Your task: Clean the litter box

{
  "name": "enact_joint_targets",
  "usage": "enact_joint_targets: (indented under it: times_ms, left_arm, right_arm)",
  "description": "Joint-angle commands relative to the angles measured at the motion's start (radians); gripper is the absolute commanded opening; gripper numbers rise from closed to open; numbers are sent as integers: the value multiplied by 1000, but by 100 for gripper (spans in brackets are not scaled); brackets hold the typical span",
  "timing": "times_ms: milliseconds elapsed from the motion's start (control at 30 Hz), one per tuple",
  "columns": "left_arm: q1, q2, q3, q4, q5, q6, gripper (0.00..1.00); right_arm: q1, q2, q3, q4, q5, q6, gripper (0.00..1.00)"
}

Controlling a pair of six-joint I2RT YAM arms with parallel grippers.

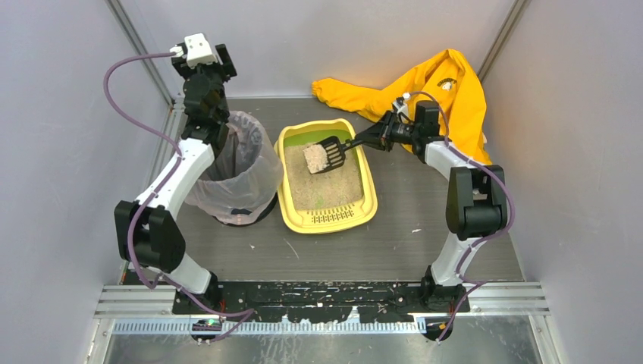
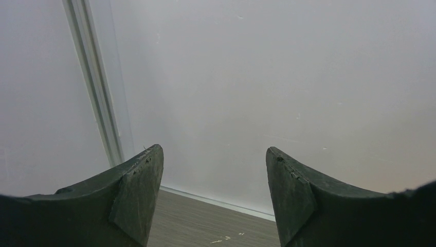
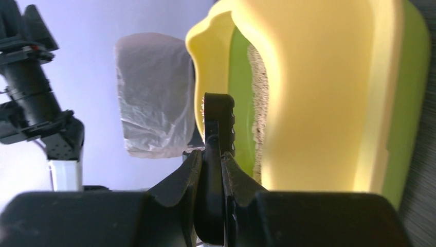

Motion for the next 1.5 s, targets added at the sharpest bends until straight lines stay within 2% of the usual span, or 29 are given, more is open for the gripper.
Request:
enact_joint_targets:
  times_ms: [0, 133, 233, 333, 467, 567, 700, 867, 1100, 1233, 1367, 1467]
  left_arm:
    - [-3, 28, 97, 29, -48, -63, 72]
    - [-3, 41, 137, -20, -58, -128, 71]
    - [-3, 45, 180, -126, -40, -177, 71]
    - [-3, 39, 257, -245, 18, -187, 75]
    - [-3, 18, 258, -264, 21, -200, 75]
    - [-3, -1, 246, -288, 33, -215, 75]
    - [-3, -30, 204, -289, 35, -231, 75]
    - [-3, -39, 181, -295, 36, -249, 75]
    - [-3, -41, 181, -325, 69, -263, 75]
    - [-3, -45, 185, -332, 81, -261, 75]
    - [-4, -49, 192, -345, 97, -266, 75]
    - [-3, -51, 189, -348, 102, -273, 75]
  right_arm:
    - [-4, 7, 11, 282, -108, 191, 1]
    - [-12, 10, 21, 290, -119, 200, 1]
    - [-23, 20, 2, 370, -130, 241, 1]
    - [-35, 56, -38, 591, -136, 402, 1]
    - [-35, 160, -60, 992, -109, 699, 1]
    - [-35, 198, -68, 1103, -105, 771, 1]
    - [-35, 164, -97, 1025, -101, 689, 1]
    - [-31, 94, -114, 759, -106, 485, 1]
    - [-35, 41, -156, 648, -81, 392, 1]
    - [-20, 19, -114, 508, -90, 289, 1]
    - [-74, 11, -120, 494, -69, 275, 1]
    - [-32, 7, -69, 335, -80, 159, 1]
